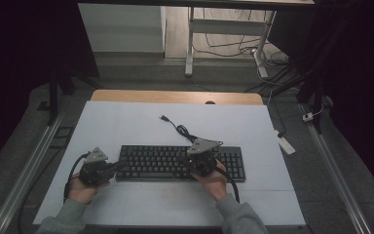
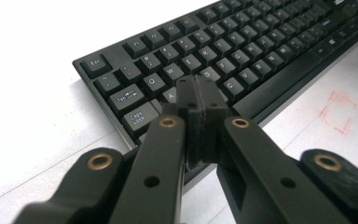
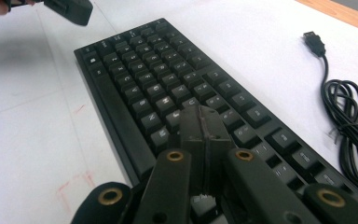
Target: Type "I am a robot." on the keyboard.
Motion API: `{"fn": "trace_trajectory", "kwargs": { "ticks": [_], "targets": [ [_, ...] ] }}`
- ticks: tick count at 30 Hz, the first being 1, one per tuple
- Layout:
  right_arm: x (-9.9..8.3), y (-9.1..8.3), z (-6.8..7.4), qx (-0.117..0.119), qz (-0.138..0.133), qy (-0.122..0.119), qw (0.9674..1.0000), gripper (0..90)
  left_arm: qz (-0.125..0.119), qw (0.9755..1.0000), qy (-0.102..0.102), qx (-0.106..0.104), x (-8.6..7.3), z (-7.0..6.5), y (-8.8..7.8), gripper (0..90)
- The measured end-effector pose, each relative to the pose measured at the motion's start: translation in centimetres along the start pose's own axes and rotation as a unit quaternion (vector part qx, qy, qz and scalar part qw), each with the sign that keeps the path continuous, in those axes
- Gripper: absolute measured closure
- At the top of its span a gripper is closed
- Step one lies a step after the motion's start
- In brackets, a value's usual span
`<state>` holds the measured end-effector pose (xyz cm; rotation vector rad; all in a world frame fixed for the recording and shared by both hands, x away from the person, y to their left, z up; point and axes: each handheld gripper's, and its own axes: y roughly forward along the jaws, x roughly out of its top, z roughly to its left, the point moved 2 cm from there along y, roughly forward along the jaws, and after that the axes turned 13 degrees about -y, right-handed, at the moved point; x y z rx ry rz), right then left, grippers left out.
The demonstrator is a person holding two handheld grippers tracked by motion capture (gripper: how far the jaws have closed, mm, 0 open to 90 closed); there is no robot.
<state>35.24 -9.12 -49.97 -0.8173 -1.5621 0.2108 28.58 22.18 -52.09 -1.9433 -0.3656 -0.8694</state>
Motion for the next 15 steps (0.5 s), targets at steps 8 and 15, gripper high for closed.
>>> {"fn": "trace_trajectory", "kwargs": {
  "ticks": [8,15],
  "targets": [
    [0.5,1.9,-0.3,0.004,0.016,0.000,0.9999,89.5,0.017,0.9998,0.003,0.010,-0.1,0.2,1.0,89.1],
    [0.9,3.1,-0.6,0.007,0.028,0.002,0.9996,89.4,0.031,0.9992,0.007,0.024,-0.2,0.4,1.9,89.1]
  ]
}}
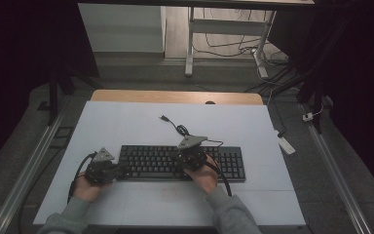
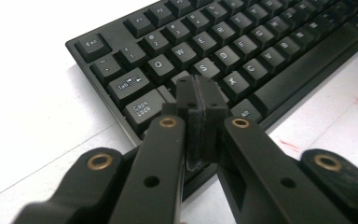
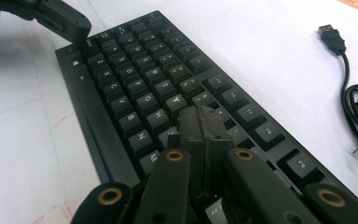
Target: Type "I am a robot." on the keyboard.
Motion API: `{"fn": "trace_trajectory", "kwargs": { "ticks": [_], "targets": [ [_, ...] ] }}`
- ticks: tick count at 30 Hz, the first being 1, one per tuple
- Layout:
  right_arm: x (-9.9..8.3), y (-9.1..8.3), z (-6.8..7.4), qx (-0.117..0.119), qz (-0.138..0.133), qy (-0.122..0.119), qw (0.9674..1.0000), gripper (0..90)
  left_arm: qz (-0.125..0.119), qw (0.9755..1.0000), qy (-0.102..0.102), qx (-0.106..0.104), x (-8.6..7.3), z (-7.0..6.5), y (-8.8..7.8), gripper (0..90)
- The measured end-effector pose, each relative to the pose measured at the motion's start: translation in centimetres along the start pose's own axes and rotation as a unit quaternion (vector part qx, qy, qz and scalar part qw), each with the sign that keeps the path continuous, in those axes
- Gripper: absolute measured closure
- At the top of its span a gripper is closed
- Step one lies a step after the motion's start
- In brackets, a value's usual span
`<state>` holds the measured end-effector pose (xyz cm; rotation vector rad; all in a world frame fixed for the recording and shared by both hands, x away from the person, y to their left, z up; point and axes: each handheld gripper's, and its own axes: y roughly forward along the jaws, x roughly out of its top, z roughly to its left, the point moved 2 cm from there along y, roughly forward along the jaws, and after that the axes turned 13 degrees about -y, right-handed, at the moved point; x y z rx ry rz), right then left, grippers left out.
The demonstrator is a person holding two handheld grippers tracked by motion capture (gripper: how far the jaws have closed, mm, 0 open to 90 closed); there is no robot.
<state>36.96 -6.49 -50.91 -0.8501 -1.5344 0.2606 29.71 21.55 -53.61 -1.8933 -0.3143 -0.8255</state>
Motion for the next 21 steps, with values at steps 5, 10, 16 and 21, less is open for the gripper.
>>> {"fn": "trace_trajectory", "kwargs": {
  "ticks": [5,10,16,21],
  "targets": [
    [0.5,0.8,0.0,0.001,0.004,0.001,1.0000,89.5,0.005,1.0000,0.000,0.007,0.0,0.1,0.4,89.0],
    [0.8,1.6,0.0,0.001,0.011,0.001,0.9999,89.4,0.008,0.9999,0.003,0.013,0.0,0.2,0.7,89.0],
    [1.1,2.2,-0.1,0.003,0.013,0.002,0.9999,89.4,0.009,0.9999,0.003,0.013,0.0,0.2,0.6,89.0],
    [1.2,2.9,-0.1,0.004,0.019,0.004,0.9998,89.4,0.010,0.9999,0.003,0.012,-0.1,0.2,0.6,89.0]
  ]
}}
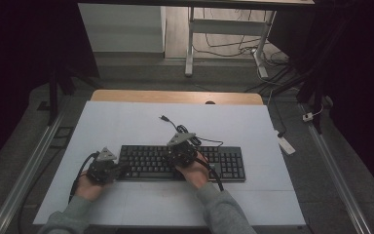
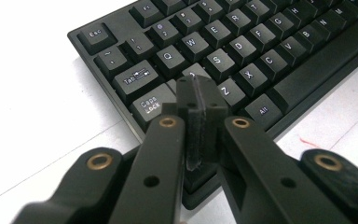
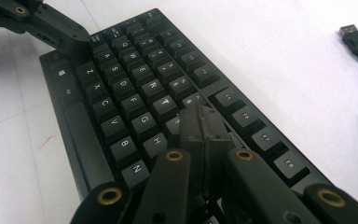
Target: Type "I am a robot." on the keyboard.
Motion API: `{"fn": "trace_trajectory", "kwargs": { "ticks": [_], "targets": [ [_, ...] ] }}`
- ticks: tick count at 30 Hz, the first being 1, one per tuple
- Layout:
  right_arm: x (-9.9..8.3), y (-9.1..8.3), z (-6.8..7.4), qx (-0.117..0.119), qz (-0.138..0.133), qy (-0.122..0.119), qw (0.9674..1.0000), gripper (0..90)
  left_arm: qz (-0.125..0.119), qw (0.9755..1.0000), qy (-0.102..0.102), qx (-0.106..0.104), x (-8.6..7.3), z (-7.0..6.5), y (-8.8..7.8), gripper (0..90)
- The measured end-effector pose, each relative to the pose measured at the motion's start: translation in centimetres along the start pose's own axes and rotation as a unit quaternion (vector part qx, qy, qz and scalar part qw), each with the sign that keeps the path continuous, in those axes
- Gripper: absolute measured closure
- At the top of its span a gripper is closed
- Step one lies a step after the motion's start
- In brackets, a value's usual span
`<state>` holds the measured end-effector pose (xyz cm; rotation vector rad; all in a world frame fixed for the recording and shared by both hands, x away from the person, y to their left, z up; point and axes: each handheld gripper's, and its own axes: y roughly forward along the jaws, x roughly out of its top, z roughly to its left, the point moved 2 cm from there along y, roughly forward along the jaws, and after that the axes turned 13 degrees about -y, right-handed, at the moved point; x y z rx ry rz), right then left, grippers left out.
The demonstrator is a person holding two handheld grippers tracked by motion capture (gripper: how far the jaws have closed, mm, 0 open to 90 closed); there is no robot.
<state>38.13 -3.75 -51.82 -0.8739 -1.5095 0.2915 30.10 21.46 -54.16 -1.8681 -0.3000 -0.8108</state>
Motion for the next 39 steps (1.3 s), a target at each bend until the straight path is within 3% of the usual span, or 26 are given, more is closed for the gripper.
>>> {"fn": "trace_trajectory", "kwargs": {
  "ticks": [9,29,34,39],
  "targets": [
    [-0.6,0.0,-0.4,-0.008,0.021,0.010,0.9997,89.4,-0.002,1.0000,-0.002,-0.002,-0.1,0.1,0.0,88.9],
    [-1.0,0.5,-0.5,-0.019,0.051,-0.002,0.9985,89.6,0.003,1.0000,-0.002,0.000,-0.2,0.0,0.2,89.1],
    [-0.9,0.3,-0.4,-0.019,0.047,-0.007,0.9987,89.5,0.001,1.0000,-0.002,0.001,-0.2,-0.1,0.1,89.1],
    [-0.5,-0.7,-0.4,-0.022,0.020,-0.001,0.9996,89.5,-0.015,0.9999,-0.007,-0.004,0.0,-0.1,-0.5,88.4]
  ]
}}
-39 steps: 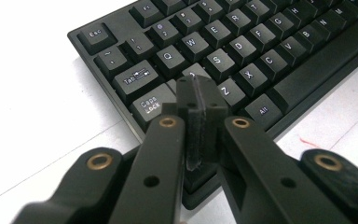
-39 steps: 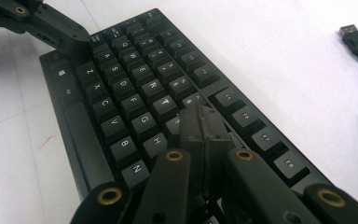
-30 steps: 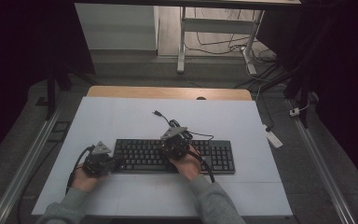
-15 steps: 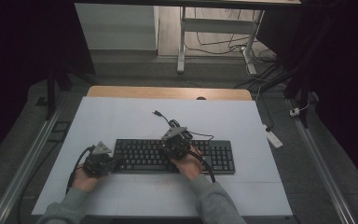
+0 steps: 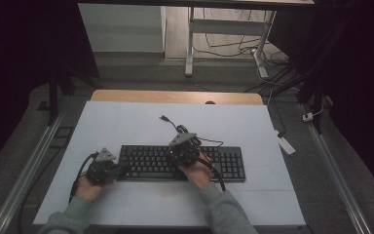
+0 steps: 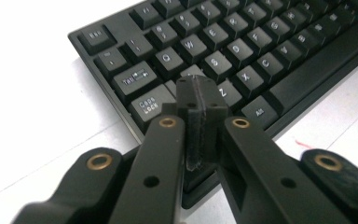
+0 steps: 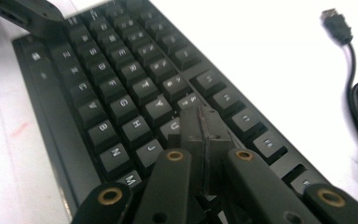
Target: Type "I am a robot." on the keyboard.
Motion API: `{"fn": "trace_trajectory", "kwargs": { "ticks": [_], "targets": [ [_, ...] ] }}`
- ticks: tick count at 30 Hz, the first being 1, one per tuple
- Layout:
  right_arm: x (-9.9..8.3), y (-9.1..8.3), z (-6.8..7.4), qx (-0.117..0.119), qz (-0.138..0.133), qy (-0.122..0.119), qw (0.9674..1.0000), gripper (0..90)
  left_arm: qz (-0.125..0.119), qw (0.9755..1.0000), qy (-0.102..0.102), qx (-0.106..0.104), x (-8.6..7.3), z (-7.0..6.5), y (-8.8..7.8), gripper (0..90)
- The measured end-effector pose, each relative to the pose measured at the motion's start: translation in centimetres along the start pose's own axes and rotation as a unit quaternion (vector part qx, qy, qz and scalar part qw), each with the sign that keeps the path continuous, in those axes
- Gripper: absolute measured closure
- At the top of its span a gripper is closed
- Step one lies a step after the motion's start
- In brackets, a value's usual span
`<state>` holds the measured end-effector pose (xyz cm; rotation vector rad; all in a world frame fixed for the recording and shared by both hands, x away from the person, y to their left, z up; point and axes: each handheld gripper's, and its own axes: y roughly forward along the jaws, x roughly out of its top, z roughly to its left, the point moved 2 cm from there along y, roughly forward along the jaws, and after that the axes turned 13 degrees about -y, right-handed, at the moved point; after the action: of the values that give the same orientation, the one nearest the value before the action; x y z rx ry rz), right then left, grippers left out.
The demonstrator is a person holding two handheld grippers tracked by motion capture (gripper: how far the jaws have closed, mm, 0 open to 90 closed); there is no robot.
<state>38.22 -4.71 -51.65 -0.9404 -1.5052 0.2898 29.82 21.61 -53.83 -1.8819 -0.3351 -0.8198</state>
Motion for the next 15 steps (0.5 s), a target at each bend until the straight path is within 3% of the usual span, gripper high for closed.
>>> {"fn": "trace_trajectory", "kwargs": {
  "ticks": [5,7,15],
  "targets": [
    [-0.1,-0.8,0.0,0.002,-0.011,0.001,0.9999,86.1,-0.013,0.9999,-0.005,-0.010,0.1,0.0,-0.5,81.0],
    [-0.4,-1.3,-0.1,0.001,-0.018,0.002,0.9998,78.2,-0.017,0.9998,-0.006,-0.013,0.1,0.0,-0.6,75.0],
    [-1.5,-2.9,-0.4,-0.011,-0.030,0.005,0.9995,64.4,-0.026,0.9995,-0.017,-0.012,0.3,0.1,-0.7,57.1]
  ]
}}
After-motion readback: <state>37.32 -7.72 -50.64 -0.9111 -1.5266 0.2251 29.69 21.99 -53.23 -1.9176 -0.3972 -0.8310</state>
